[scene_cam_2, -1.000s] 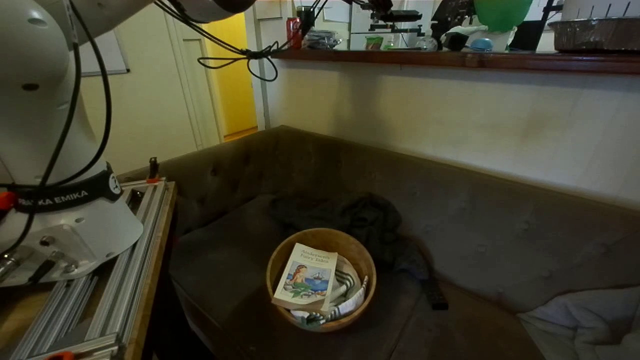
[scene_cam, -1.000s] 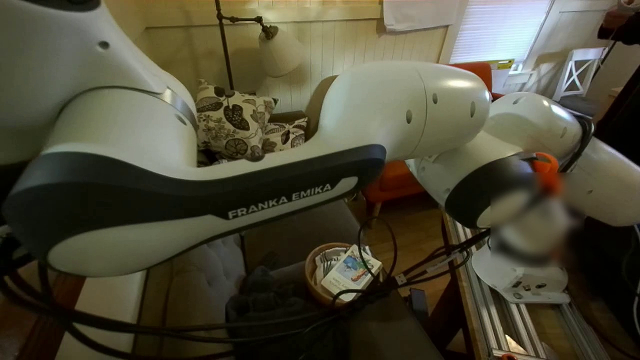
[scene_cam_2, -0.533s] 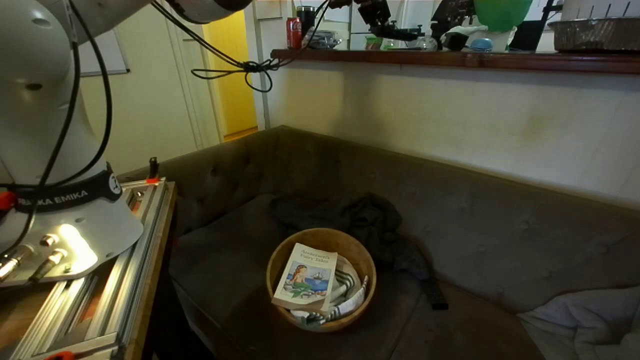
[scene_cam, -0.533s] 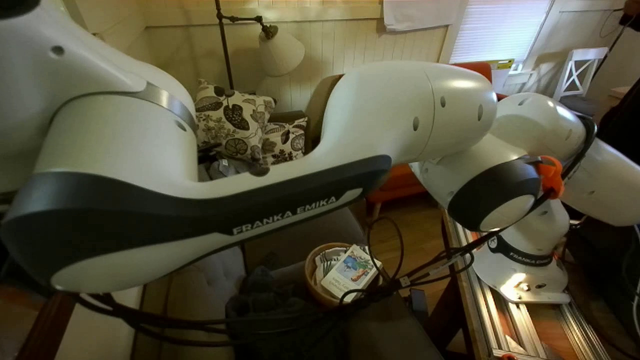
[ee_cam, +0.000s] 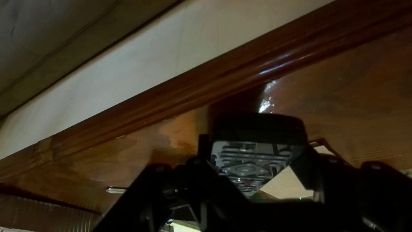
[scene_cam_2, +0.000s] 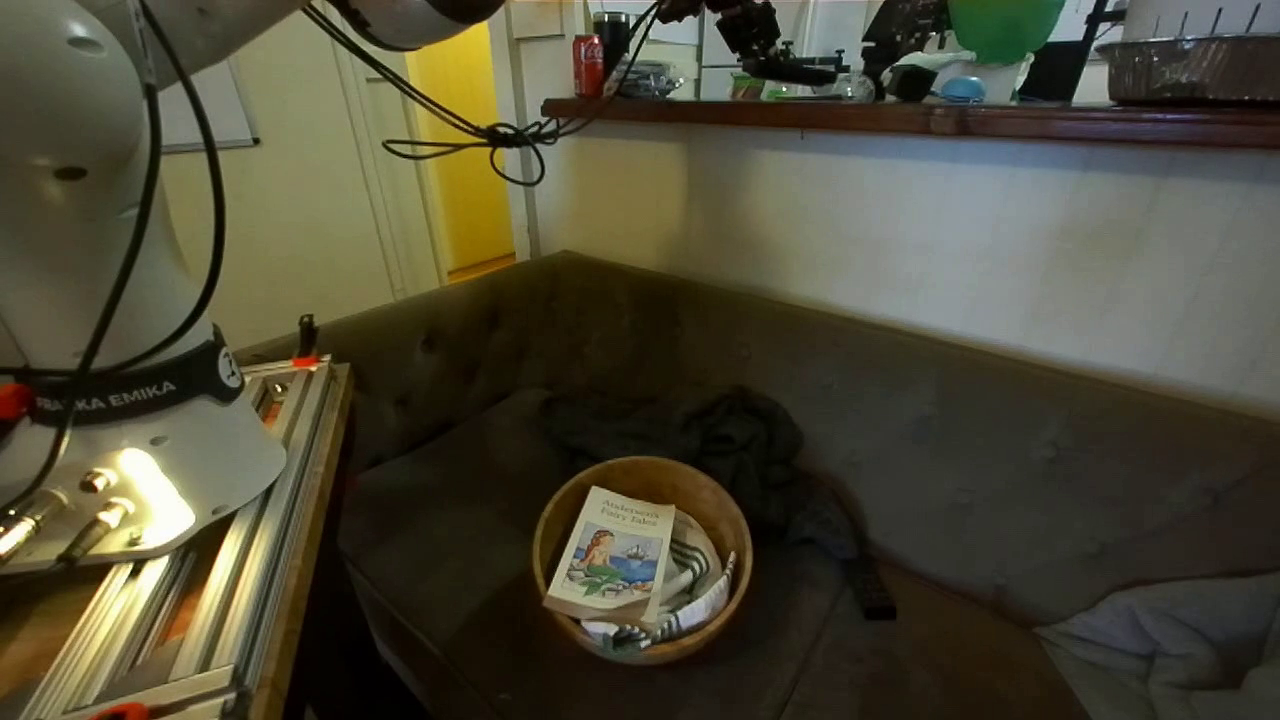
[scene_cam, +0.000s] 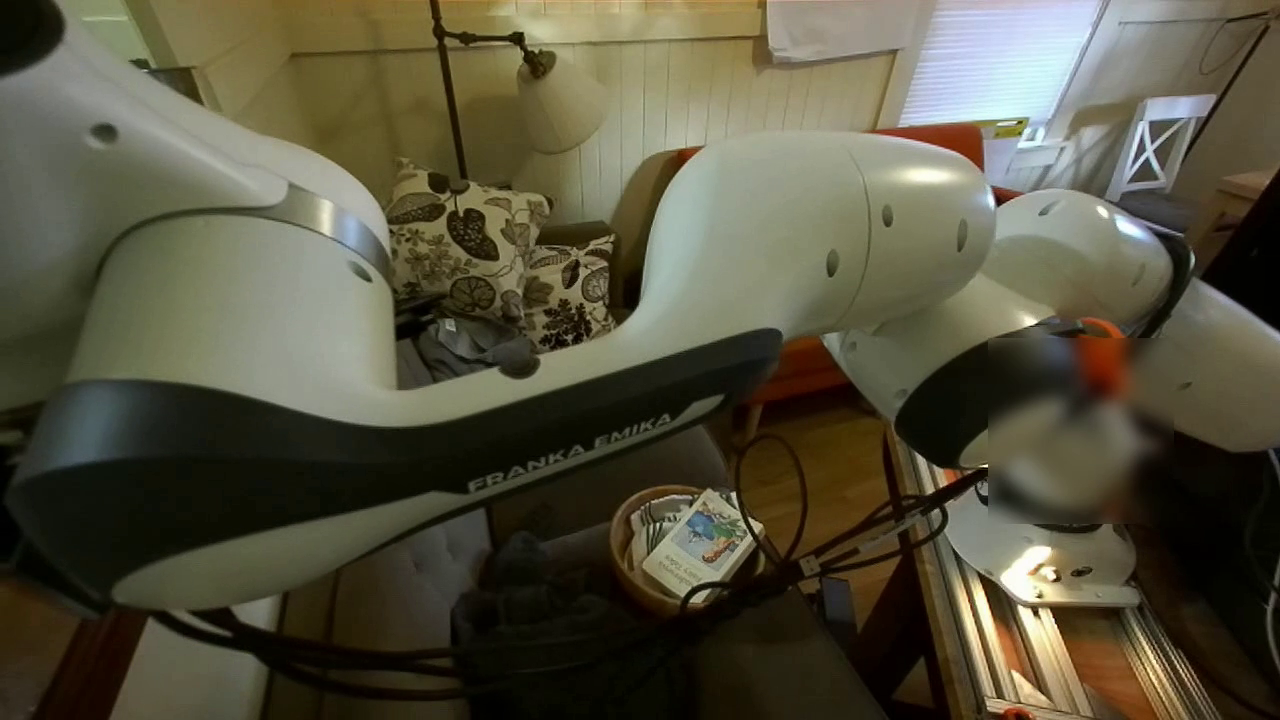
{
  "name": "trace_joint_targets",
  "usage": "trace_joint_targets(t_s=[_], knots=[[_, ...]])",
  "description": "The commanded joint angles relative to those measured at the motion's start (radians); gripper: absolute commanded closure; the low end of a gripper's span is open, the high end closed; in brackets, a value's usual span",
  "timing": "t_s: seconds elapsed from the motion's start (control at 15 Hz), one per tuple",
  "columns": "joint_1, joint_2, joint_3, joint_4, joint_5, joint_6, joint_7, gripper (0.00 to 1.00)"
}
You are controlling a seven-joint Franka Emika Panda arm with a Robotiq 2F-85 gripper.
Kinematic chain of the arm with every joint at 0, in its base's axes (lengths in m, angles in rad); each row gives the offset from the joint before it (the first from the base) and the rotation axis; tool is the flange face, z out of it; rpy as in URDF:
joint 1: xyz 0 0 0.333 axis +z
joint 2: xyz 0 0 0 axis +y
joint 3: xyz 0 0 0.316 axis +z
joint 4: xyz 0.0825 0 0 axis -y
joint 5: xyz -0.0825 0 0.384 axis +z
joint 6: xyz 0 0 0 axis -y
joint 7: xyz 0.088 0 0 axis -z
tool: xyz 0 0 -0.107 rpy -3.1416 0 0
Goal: Pick up the remote and place it on the fleece next to the wooden bowl on the couch
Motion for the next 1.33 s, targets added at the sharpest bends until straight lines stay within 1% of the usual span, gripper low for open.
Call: trace_joint_targets(t_s=[0.0, 0.2, 0.27, 0.4, 0.47, 0.6, 0.93, 1.27], knots=[[-0.002, -0.001, 0.007, 0.0, -0.005, -0.002, -0.001, 0.63], [-0.009, -0.018, -0.014, 0.0, -0.031, 0.003, -0.065, 0.63], [-0.011, -0.023, -0.028, 0.001, -0.042, 0.01, -0.061, 0.63], [-0.008, -0.029, -0.075, 0.002, -0.077, 0.019, 0.005, 0.63], [-0.006, -0.032, -0.098, 0.002, -0.09, 0.009, 0.067, 0.63], [-0.017, -0.037, -0.118, 0.002, -0.089, -0.025, 0.174, 0.63], [-0.053, -0.034, -0.113, 0.002, -0.07, -0.109, 0.401, 0.63], [-0.068, -0.032, -0.116, 0.001, -0.075, -0.206, 0.641, 0.63]])
